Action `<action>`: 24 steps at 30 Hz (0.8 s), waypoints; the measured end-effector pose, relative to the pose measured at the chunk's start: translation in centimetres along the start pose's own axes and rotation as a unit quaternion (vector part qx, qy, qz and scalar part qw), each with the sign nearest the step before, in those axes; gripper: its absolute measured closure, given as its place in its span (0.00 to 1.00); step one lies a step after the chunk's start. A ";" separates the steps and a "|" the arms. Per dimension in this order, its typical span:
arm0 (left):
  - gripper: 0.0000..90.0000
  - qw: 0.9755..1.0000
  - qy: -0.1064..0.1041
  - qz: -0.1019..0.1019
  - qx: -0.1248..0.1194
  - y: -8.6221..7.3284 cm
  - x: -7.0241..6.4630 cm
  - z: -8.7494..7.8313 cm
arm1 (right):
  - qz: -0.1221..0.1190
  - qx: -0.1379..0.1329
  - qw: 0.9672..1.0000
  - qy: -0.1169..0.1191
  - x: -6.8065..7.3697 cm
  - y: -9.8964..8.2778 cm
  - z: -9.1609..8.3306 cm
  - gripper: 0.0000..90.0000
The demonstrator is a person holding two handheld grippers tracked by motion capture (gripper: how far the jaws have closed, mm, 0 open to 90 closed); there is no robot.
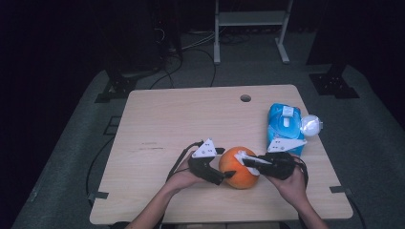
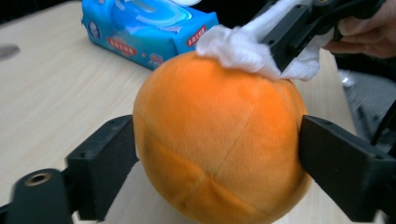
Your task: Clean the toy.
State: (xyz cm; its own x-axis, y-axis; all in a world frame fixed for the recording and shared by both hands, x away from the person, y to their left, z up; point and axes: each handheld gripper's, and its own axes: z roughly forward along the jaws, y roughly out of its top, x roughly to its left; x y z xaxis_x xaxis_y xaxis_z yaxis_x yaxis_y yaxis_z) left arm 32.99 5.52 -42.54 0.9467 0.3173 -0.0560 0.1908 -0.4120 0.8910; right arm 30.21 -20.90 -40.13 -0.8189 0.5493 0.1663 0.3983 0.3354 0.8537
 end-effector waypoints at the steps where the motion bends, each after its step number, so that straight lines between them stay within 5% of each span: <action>1: 0.18 1.000 -0.013 -0.010 0.000 -0.2 0.2 0.0 | 0.000 0.000 1.000 0.000 0.0 0.0 0.0 0.89; 3: 0.33 1.000 -0.007 -0.006 0.003 -0.1 0.0 0.0 | 0.000 0.001 1.000 -0.002 0.0 0.1 0.0 0.89; 10: 0.37 0.997 0.011 0.079 0.017 0.9 -2.1 0.1 | -0.050 -0.011 0.999 0.009 2.6 1.7 0.3 0.89; 18: 0.34 0.998 0.003 0.056 0.002 0.8 -1.9 0.3 | -0.020 -0.012 1.000 -0.017 0.9 1.2 -0.8 0.89; 24: 0.34 0.998 0.012 0.067 0.004 1.1 -2.7 0.6 | -0.046 -0.007 0.999 0.009 3.0 1.6 0.7 0.90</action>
State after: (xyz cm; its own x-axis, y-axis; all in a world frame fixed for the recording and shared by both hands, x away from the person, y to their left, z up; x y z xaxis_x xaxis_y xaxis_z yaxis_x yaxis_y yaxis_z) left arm 30.83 3.74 -41.68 0.9575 0.2787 0.0747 0.0645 -0.4593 0.8860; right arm 28.65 -18.17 -38.64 -0.8592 0.5025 0.0966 0.3162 0.3731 0.8723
